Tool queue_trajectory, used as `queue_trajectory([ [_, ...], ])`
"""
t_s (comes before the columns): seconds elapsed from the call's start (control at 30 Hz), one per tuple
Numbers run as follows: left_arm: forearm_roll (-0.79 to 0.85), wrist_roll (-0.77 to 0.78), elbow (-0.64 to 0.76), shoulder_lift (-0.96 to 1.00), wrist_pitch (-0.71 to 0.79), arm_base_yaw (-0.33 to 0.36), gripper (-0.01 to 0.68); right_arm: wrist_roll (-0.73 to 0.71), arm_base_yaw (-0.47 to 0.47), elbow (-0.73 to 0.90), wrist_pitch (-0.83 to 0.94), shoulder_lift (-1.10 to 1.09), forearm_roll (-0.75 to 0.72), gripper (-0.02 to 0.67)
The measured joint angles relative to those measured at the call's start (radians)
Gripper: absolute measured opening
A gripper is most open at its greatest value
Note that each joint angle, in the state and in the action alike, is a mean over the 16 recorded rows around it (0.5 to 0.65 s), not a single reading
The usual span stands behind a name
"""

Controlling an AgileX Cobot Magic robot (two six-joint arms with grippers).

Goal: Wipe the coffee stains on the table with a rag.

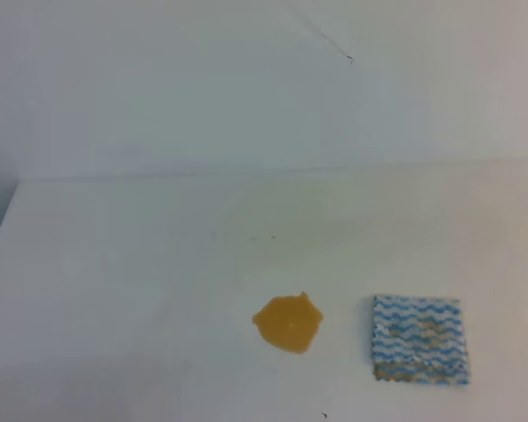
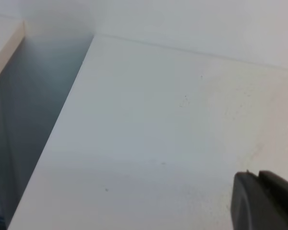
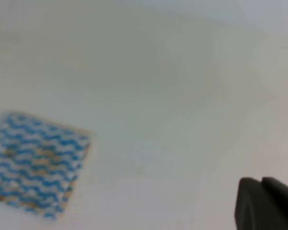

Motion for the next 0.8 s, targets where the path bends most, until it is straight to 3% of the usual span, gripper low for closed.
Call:
queue_trajectory([
  [0.27, 0.000, -0.001, 0.000, 0.000, 0.000, 0.000, -0.001, -0.140, 0.156, -0.003, -0.136, 0.371, 0.120, 0.241],
  [0.5, 0.000, -0.001, 0.000, 0.000, 0.000, 0.000, -0.001, -0.173, 0.277, -0.032, -0.249, 0.652, 0.167, 0.408],
  [0.8, 0.000, 0.000, 0.000, 0.000, 0.000, 0.000, -0.001, -0.192, 0.321, -0.097, -0.295, 0.885, 0.176, 0.440],
])
